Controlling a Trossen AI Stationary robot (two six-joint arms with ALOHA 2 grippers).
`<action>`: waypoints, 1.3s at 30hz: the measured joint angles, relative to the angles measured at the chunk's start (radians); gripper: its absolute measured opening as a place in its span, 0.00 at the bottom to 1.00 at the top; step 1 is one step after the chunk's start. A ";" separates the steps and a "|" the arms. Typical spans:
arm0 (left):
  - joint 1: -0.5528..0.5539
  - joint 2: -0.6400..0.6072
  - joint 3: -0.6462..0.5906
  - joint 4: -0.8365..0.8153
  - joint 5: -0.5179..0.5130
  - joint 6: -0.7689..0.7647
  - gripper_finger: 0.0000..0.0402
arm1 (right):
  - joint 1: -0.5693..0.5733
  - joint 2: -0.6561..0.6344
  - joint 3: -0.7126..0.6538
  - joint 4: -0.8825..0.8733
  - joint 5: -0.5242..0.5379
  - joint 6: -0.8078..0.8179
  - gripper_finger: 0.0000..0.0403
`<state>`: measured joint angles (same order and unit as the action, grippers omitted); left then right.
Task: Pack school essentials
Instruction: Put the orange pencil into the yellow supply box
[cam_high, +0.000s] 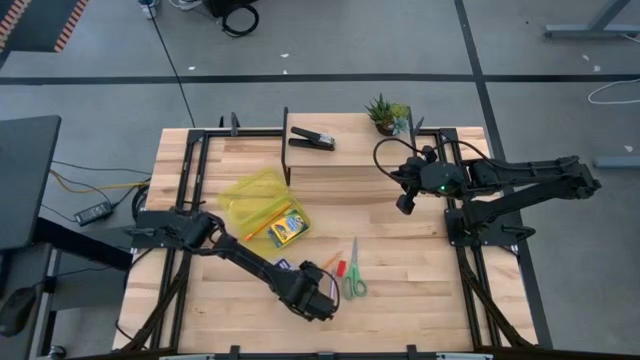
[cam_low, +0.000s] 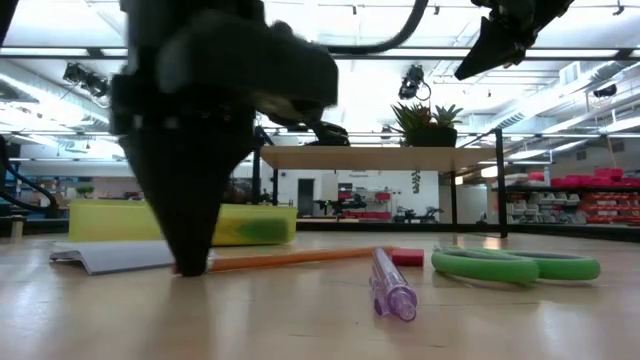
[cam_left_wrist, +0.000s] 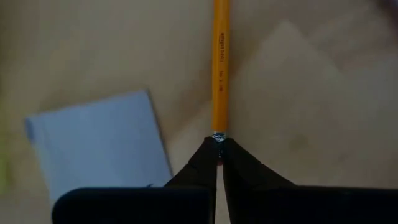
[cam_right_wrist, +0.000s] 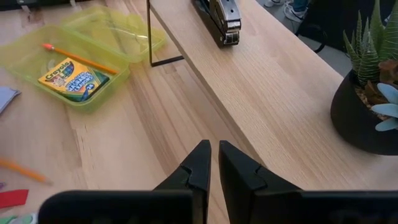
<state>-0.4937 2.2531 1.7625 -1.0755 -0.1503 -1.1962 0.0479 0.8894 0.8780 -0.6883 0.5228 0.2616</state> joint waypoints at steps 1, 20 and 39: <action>0.001 -0.005 -0.001 -0.002 -0.006 -0.002 0.04 | 0.000 0.000 0.000 0.000 0.000 0.000 0.10; 0.013 -0.089 0.004 -0.055 -0.025 0.003 0.01 | 0.000 0.000 0.000 0.004 0.000 0.000 0.10; 0.085 -0.096 -0.006 -0.039 -0.012 0.159 0.30 | 0.000 0.000 0.000 0.007 0.020 0.058 0.10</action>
<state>-0.4085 2.1571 1.7567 -1.1148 -0.1628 -1.0373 0.0479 0.8898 0.8776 -0.6811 0.5426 0.3201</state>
